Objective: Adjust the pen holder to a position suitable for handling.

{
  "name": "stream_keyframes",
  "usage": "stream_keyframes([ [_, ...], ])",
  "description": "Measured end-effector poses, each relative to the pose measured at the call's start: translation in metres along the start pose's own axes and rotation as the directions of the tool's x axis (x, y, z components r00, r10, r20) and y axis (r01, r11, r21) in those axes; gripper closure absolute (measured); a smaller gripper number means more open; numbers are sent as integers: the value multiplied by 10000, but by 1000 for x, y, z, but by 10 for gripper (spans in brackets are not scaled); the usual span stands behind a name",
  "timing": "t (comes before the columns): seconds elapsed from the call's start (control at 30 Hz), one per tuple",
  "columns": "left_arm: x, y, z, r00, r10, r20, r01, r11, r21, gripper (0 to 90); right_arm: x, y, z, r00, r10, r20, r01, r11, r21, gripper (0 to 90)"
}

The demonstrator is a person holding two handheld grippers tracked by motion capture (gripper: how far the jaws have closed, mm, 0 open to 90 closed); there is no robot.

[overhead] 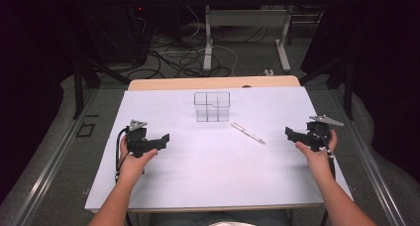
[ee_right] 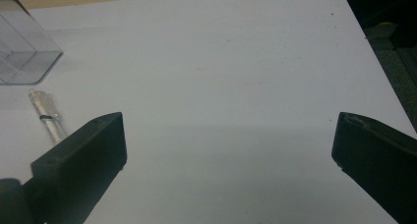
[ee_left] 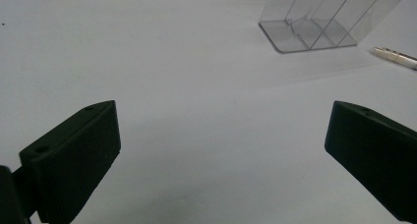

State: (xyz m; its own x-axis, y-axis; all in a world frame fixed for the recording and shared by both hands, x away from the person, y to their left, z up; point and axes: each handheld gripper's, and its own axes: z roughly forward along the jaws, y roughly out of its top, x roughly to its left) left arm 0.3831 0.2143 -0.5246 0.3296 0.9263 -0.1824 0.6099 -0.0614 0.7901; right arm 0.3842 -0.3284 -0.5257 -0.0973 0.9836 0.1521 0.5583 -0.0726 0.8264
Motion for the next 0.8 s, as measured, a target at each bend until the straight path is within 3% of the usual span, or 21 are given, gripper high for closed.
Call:
stream_keyframes([
  [0.23,-8,12,-4,9997,-147,-180,140,9991,-390,4,4,-3,-9,9999,120,-48,-120,9999,29,0],
  [0.4,-21,30,1,9999,35,-141,-40,9992,-409,5,7,-4,-11,10000,72,-53,-72,10000,20,0],
  [0.5,-26,35,4,9998,154,-93,-158,9991,-398,9,10,-3,-13,9997,-207,-118,206,9997,-123,0],
  [0.8,-52,70,13,9977,631,245,-620,9972,-427,47,13,-4,-17,9955,-943,-47,941,9951,-319,0],
])
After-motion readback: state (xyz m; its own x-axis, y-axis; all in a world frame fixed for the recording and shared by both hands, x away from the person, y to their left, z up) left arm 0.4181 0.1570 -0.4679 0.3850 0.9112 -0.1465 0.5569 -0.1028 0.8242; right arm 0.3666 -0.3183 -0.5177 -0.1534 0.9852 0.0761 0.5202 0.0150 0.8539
